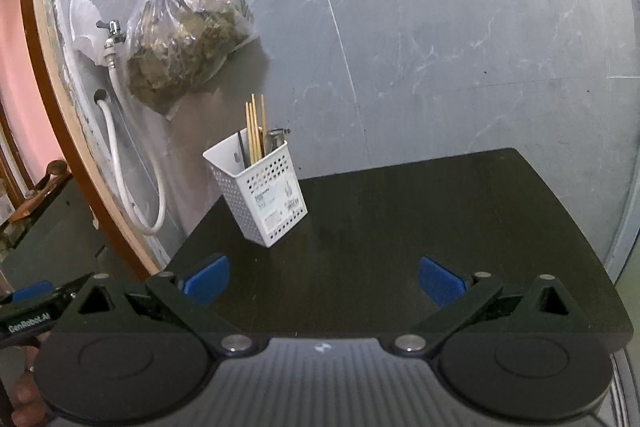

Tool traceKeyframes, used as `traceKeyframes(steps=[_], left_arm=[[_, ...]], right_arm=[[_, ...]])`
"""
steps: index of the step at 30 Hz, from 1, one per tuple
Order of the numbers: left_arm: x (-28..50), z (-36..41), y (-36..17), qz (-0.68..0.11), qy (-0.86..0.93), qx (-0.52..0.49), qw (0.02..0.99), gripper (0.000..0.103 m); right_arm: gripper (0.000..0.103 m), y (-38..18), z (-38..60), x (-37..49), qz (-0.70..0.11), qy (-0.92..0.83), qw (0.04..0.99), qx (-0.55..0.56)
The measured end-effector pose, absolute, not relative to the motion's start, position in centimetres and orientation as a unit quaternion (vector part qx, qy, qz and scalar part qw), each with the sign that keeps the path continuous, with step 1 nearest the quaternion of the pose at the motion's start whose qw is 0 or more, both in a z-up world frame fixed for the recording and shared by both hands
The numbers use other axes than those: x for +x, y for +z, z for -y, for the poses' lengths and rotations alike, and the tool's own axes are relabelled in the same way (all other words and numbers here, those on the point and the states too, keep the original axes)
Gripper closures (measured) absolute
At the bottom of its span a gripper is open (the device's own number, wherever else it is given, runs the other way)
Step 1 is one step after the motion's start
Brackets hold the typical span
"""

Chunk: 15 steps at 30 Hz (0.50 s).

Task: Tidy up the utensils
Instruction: 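Set the holder on the table with the left tool while the right tool withdraws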

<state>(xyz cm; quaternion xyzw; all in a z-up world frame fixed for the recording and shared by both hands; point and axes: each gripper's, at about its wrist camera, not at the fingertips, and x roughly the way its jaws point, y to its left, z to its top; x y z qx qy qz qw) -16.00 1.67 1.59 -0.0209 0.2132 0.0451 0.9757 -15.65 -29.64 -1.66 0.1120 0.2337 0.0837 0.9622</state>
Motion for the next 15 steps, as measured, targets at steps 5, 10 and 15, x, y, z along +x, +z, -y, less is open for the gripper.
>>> traceKeyframes(steps=[5, 10, 15], left_arm=[[-17.1, -2.7, 1.6, -0.223, 0.029, -0.027, 0.974, 0.001], [-17.9, -3.8, 1.5, -0.232, 0.01, -0.025, 0.972, 0.001], [-18.8, -4.6, 1.6, -0.228, -0.009, -0.015, 0.973, 0.001]], right_arm=[[0.0, -2.3, 28.5, -17.4, -0.25, 0.06, 0.961, 0.102], [0.0, -2.9, 27.1, -19.7, -0.258, 0.038, 0.959, 0.106], [0.0, -2.7, 25.6, -21.5, -0.25, 0.018, 0.962, 0.107]])
